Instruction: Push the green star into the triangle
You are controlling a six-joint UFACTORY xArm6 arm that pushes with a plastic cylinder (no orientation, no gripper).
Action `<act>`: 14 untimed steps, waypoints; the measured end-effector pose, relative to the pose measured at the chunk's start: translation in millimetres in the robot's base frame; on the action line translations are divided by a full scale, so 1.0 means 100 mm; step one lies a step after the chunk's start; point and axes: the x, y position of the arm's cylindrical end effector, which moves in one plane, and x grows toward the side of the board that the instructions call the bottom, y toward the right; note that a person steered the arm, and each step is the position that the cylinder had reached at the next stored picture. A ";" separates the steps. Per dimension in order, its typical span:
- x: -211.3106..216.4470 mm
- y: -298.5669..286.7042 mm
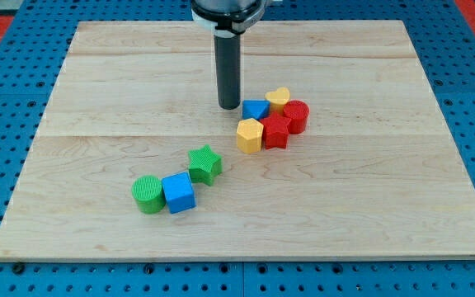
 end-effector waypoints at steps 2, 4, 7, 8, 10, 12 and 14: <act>0.11 0.18; 0.11 -0.23; 1.42 -1.48; 1.65 -2.25; 1.84 -1.05; 1.55 -0.69; 1.68 -0.31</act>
